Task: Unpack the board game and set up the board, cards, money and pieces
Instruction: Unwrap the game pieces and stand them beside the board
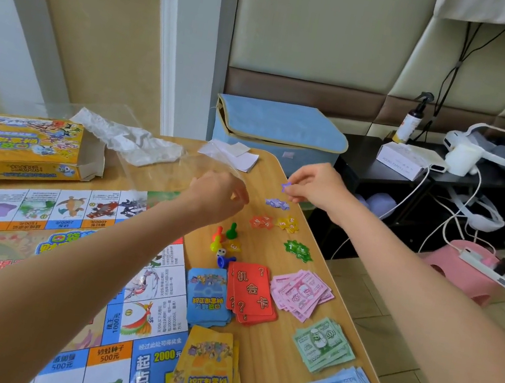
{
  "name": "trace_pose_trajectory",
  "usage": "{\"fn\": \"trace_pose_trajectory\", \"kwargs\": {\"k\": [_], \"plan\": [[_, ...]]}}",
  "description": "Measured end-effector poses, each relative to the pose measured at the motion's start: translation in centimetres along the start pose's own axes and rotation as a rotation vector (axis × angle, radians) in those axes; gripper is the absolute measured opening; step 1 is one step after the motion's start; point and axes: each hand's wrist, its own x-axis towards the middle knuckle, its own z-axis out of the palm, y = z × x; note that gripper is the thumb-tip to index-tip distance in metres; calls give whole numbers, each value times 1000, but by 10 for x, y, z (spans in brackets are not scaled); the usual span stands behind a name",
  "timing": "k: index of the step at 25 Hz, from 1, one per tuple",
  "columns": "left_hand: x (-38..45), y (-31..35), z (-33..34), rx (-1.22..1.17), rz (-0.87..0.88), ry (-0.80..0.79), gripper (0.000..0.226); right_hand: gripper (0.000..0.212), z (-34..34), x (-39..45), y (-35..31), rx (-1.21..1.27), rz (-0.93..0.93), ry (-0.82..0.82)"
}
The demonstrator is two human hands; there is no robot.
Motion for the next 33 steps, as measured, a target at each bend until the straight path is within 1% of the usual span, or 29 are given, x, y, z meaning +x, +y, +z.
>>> {"fn": "trace_pose_trajectory", "kwargs": {"k": [3, 5, 8, 11, 13, 16, 17, 18, 19, 20, 22, 23, 25, 29, 31, 33], "plan": [[3, -1, 4, 23, -1, -26, 25, 14, 7, 3, 7, 23, 53, 13], [4, -1, 6, 28, -7, -30, 26, 14, 11, 6, 8, 14, 63, 30], [2, -2, 7, 32, -13, -25, 27, 9, 18, 9, 8, -29, 59, 57], [0, 1, 5, -65, -40, -35, 30, 6, 25, 15, 10, -58, 64, 73], [1, 7, 5, -110, -71, -64, 31, 9, 27, 19, 12, -76, 64, 79], [7, 9, 7, -71, -113, -133, 31, 13, 21, 23, 14, -148, 31, 144], [9, 9, 8, -40, -122, -170, 31, 13, 17, 23, 16, -177, 24, 135], [11, 9, 8, 3, -122, -206, 31, 12, 13, 22, 18, -209, 21, 92], [12, 10, 8, 44, -113, -234, 32, 15, 10, 20, 19, -248, 22, 24], [13, 11, 8, 65, -92, -251, 33, 23, 10, 19, 20, -309, 17, -52], [16, 14, 6, 46, -29, -289, 38, 34, 16, 18, 19, -457, -34, -154], [18, 15, 7, 57, 14, -312, 41, 33, 22, 20, 18, -487, -67, -159], [23, 20, 9, 129, 96, -350, 43, 23, 32, 25, 15, -454, -88, -121], [28, 32, 12, 395, 221, -393, 40, 13, 40, 38, 13, -339, -28, -7], [31, 35, 13, 418, 253, -360, 39, 12, 42, 45, 15, -300, -7, 19], [33, 34, 15, 371, 241, -333, 38, 13, 43, 49, 16, -296, -14, 9]]}}
